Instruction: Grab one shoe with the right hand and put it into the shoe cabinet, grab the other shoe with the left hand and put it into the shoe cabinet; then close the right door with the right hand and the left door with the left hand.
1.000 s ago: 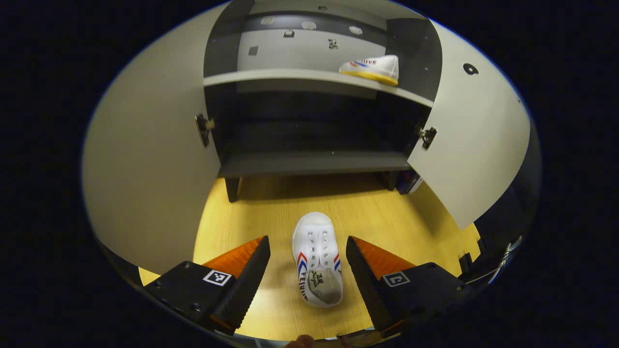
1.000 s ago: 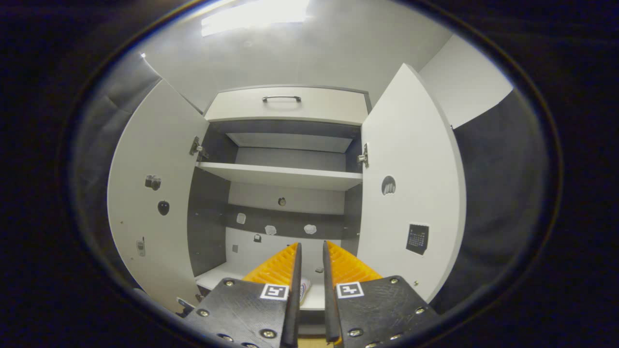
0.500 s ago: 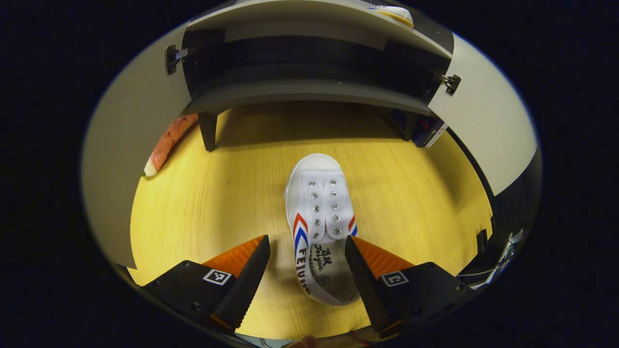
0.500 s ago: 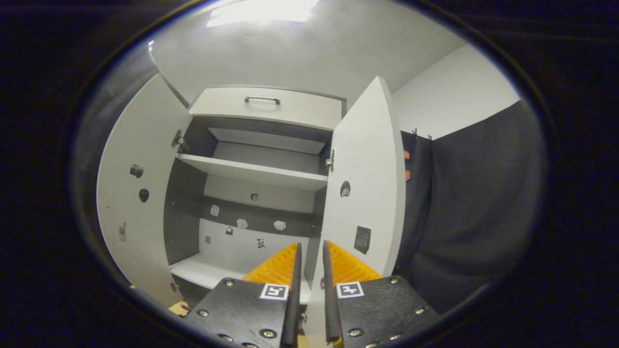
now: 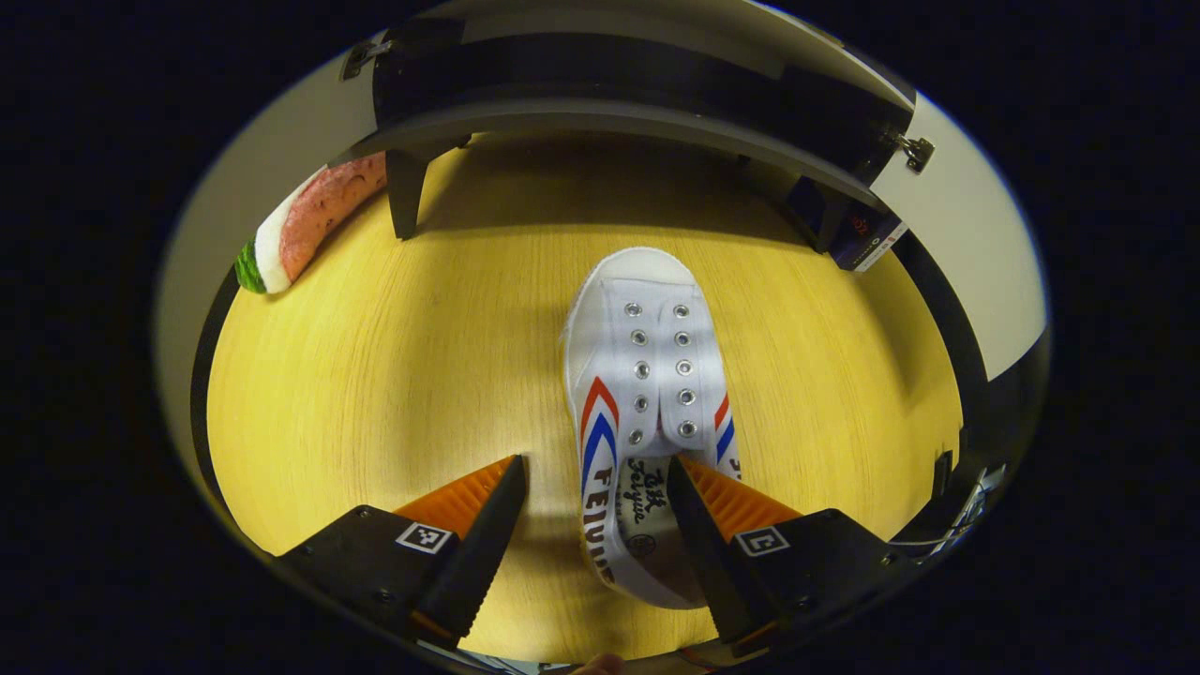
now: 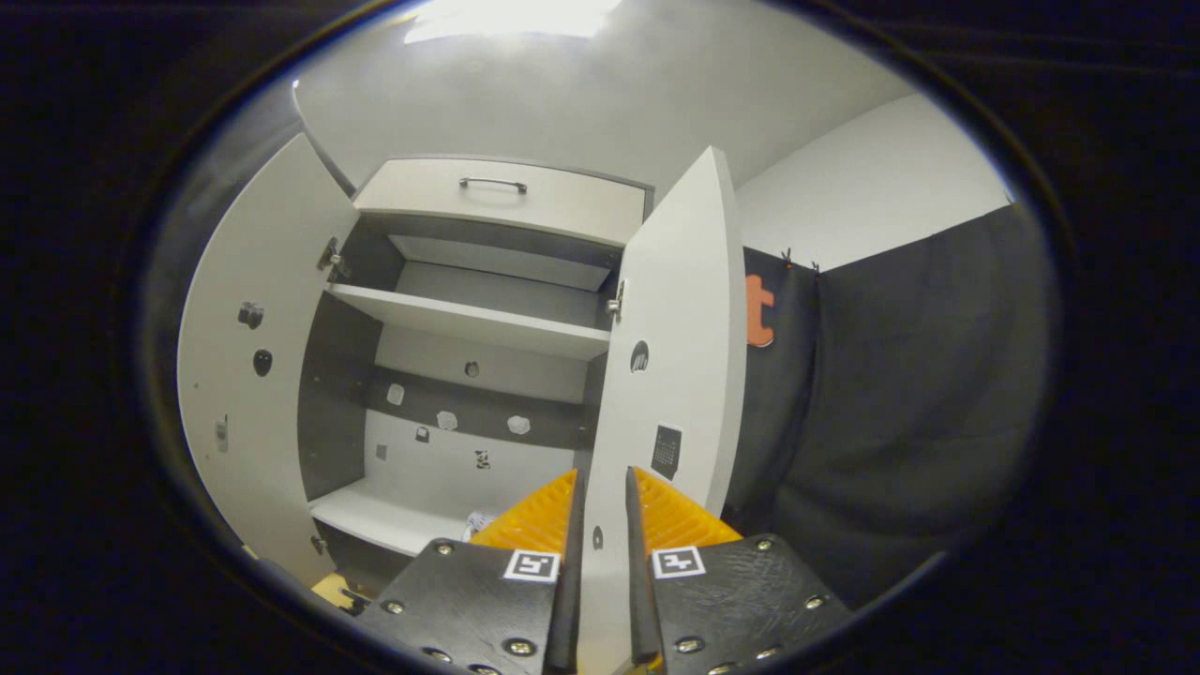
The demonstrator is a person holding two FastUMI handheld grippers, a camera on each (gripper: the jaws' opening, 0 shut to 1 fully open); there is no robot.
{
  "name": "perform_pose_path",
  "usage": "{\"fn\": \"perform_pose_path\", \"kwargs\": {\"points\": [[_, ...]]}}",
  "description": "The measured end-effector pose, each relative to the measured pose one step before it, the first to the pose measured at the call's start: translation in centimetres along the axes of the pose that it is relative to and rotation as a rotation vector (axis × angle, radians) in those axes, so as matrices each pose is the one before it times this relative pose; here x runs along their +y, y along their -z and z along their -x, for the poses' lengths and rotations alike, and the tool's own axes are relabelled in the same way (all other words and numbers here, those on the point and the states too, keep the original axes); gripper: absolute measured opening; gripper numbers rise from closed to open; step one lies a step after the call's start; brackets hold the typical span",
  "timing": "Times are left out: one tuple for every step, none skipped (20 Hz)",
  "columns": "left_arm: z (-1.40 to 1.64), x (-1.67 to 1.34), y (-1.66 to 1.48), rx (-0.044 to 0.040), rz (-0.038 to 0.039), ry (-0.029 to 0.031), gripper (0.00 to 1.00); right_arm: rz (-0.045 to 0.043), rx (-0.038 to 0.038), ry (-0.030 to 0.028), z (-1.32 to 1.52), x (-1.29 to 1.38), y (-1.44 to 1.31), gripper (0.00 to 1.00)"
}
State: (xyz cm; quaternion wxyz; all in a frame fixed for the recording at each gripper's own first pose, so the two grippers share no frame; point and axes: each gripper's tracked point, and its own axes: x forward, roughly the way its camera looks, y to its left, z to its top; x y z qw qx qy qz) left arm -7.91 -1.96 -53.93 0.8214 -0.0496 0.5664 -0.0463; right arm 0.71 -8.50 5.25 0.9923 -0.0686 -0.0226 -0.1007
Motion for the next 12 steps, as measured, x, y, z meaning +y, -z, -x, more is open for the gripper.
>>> {"fn": "perform_pose_path", "kwargs": {"points": [[-0.195,0.001,-0.086,-0.00902,0.01778,0.01034,0.94,0.00140,0.00200,0.00150,0.029,0.012,0.061,0.21],[-0.047,-0.150,0.106,0.00363,0.01484,0.00946,0.95,0.00036,0.00048,0.00217,0.014,0.037,-0.009,0.21],[0.018,-0.197,0.161,-0.00101,0.01653,0.02166,0.88,-0.00041,-0.00069,0.00256,0.023,0.029,-0.032,0.21],[-0.407,-0.551,-0.126,-0.00416,0.02532,0.03262,0.83,-0.00013,-0.00029,0.00341,0.017,0.014,0.005,0.21],[0.091,-0.278,0.236,0.00788,0.02183,0.01524,0.75,0.00098,-0.00034,0.00321,0.013,-0.035,-0.033,0.21],[0.280,0.045,-0.165,0.00413,0.00262,0.00274,0.56,0.00186,-0.00071,0.00301,0.048,0.022,-0.025,0.21],[-0.222,0.049,0.130,0.01113,-0.00651,0.00440,0.55,0.00240,-0.00141,0.00240,0.095,0.000,-0.081,0.21],[0.129,0.067,-0.055,0.00951,-0.00375,0.00097,0.53,0.00261,-0.00163,0.00162,-0.010,-0.016,0.021,0.21],[0.110,0.188,-0.168,0.00022,0.00203,-0.00156,0.52,0.00337,-0.00130,0.00131,0.047,-0.013,-0.070,0.21],[-0.079,0.250,-0.107,-0.00758,0.01454,0.00299,0.45,0.00322,-0.00321,0.00297,0.049,-0.079,-0.063,0.21],[0.358,0.217,-0.143,0.00039,0.00990,0.00758,0.39,0.00114,-0.00419,0.00351,0.042,-0.108,-0.166,0.21],[0.259,0.140,-0.095,-0.00493,0.00857,0.00752,0.29,-0.00113,-0.00321,0.00285,0.088,-0.030,-0.043,0.21]]}}
